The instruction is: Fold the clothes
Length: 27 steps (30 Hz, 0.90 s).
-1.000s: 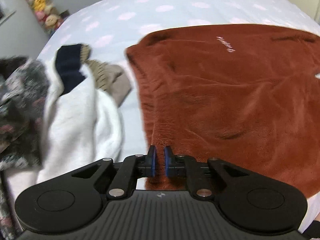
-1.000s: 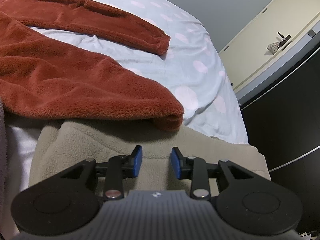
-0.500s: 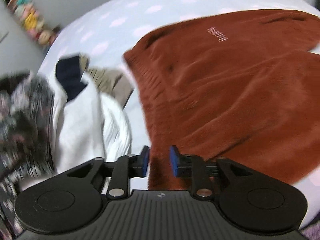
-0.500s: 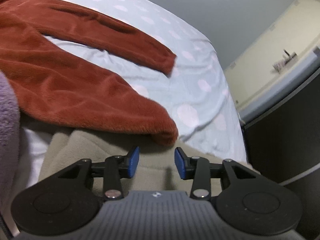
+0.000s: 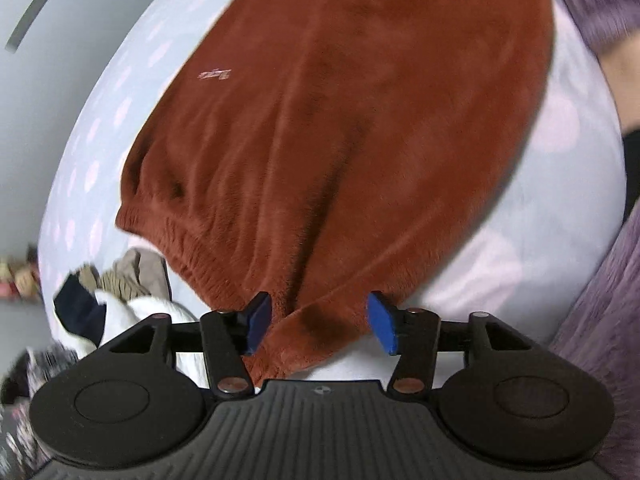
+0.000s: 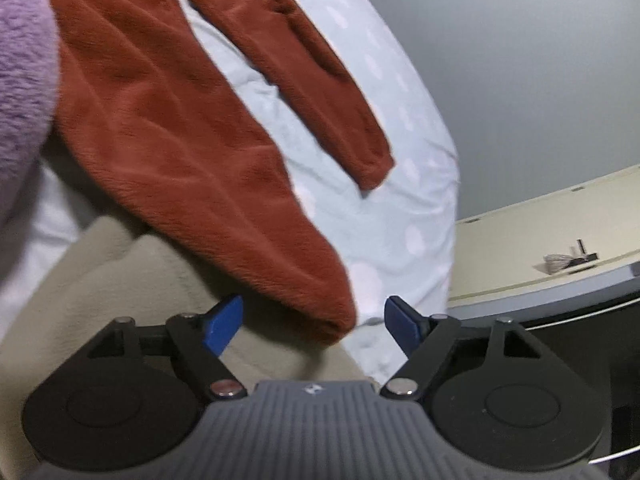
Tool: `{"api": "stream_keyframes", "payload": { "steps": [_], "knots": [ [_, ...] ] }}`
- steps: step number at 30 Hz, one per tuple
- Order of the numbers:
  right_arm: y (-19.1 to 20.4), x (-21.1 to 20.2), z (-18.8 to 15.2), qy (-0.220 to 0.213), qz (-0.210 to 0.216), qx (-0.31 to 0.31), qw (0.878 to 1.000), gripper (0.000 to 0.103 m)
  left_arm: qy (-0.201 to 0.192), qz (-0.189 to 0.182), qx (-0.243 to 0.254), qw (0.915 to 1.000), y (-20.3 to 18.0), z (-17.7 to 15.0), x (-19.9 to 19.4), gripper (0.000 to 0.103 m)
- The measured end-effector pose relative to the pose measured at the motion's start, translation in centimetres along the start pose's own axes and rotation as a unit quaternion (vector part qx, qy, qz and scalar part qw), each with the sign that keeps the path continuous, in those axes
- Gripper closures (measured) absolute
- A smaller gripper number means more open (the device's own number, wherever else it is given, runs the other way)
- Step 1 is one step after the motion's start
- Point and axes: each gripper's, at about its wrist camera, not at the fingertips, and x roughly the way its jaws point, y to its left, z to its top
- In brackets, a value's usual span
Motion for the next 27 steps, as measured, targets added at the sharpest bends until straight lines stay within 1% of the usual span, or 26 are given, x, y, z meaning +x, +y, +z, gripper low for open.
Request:
{"api": "stream_keyframes", "payload": {
  "steps": [2,4,5,7,8,9,10,11,12,14,15,17,19,21,24,27],
  "knots": [
    [-0.2,0.6,-0.1,0.004,-0.006,0.004,1.000,0.023,-0.001,0.007,0.034,0.9994,-1.1,0.0,0.8,0.051],
    [-0.4,1.0,-0.1,-0.001,-0.012,0.012,1.000,0.026,-0.005,0.012,0.068,0.9976,-2.1,0.1,1.5,0.051],
    [-0.4,1.0,0.0,-0.005,-0.016,0.017,1.000,0.028,-0.011,0.008,0.084,0.9964,-2.7,0.1,1.5,0.051],
    [-0.5,1.1,0.2,-0.010,-0.015,0.029,0.999,0.041,-0.017,-0.006,0.110,0.9937,-3.8,0.2,1.6,0.051],
    [-0.5,1.1,0.3,-0.009,-0.010,0.032,0.999,0.045,-0.013,-0.010,0.111,0.9937,-4.0,0.3,1.9,0.051],
    [-0.4,1.2,0.4,-0.007,-0.006,0.034,0.999,0.057,-0.004,-0.012,0.106,0.9943,-4.1,0.4,2.4,0.053],
    [-0.3,1.3,0.4,-0.002,-0.001,0.036,0.999,0.073,0.005,-0.014,0.100,0.9949,-4.1,0.6,2.8,0.059],
    [-0.4,1.4,0.5,0.002,0.000,0.040,0.999,0.080,0.011,-0.017,0.089,0.9958,-4.0,0.7,3.1,0.085],
    [-0.4,1.4,0.4,0.004,-0.001,0.048,0.999,0.086,0.010,-0.018,0.069,0.9974,-3.6,0.8,3.1,0.096],
    [-1.0,1.0,0.4,0.005,-0.004,0.078,0.997,0.095,-0.007,-0.018,0.018,0.9996,-2.5,0.7,2.2,0.098],
    [-1.7,0.8,0.5,0.005,-0.007,0.104,0.995,0.095,-0.019,-0.019,-0.011,0.9996,-1.6,0.6,1.5,0.098],
    [-2.9,0.3,0.5,0.001,-0.012,0.149,0.989,0.095,-0.042,-0.017,-0.068,0.9967,0.3,0.2,-0.1,0.099],
    [-4.3,0.1,1.1,-0.008,-0.021,0.177,0.984,0.096,-0.067,-0.013,-0.128,0.9894,2.6,0.0,-2.0,0.099],
    [-5.6,0.2,2.2,-0.018,-0.035,0.197,0.980,0.096,-0.088,-0.002,-0.173,0.9810,4.8,0.0,-3.5,0.099],
    [-7.7,0.7,4.1,-0.023,-0.058,0.217,0.974,0.096,-0.108,0.019,-0.232,0.9666,8.1,0.5,-5.1,0.099],
    [-9.9,1.9,6.7,-0.024,-0.077,0.231,0.970,0.096,-0.117,0.033,-0.277,0.9531,11.7,1.7,-5.5,0.099]
  ]
}}
